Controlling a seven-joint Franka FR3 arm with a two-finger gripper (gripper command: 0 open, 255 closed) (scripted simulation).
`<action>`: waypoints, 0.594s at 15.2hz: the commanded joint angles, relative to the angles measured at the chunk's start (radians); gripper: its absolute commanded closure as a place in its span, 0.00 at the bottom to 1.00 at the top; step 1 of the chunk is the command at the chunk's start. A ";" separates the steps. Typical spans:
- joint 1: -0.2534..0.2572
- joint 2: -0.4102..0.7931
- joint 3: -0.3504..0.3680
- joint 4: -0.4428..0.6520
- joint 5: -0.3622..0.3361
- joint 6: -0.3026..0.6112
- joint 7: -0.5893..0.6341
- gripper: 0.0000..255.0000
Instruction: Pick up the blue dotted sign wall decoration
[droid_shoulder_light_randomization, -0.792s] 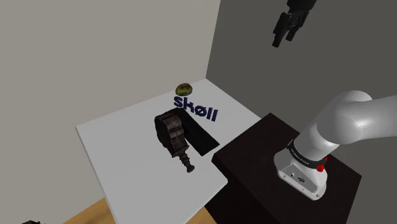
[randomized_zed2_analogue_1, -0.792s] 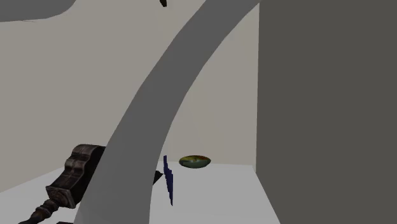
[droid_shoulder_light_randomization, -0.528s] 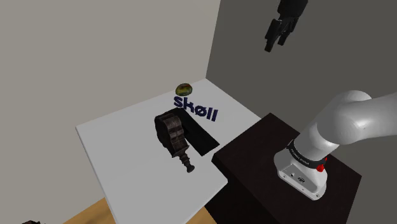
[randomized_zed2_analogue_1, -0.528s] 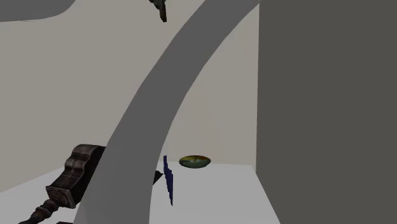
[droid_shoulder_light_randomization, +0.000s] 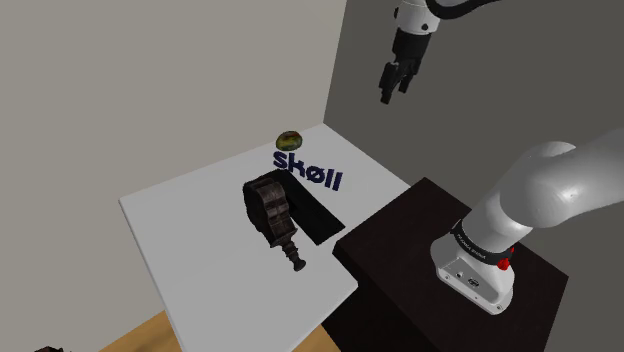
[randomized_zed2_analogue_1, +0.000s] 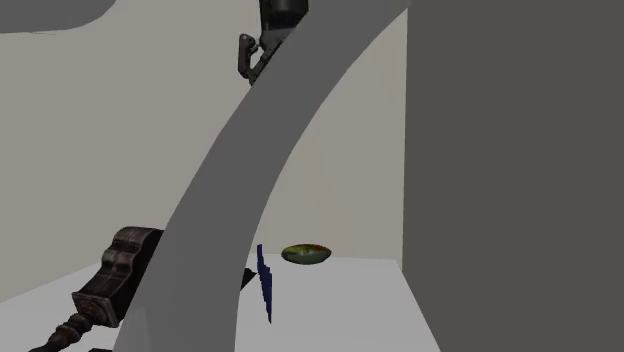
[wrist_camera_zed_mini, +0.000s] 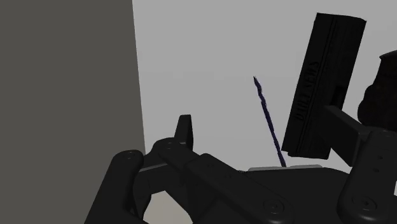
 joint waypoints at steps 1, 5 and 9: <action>0.008 0.062 0.003 0.002 0.002 0.055 -0.008 0.00; 0.020 0.201 0.010 0.014 0.004 0.167 -0.024 0.00; 0.032 0.349 0.018 0.046 0.003 0.268 -0.038 0.00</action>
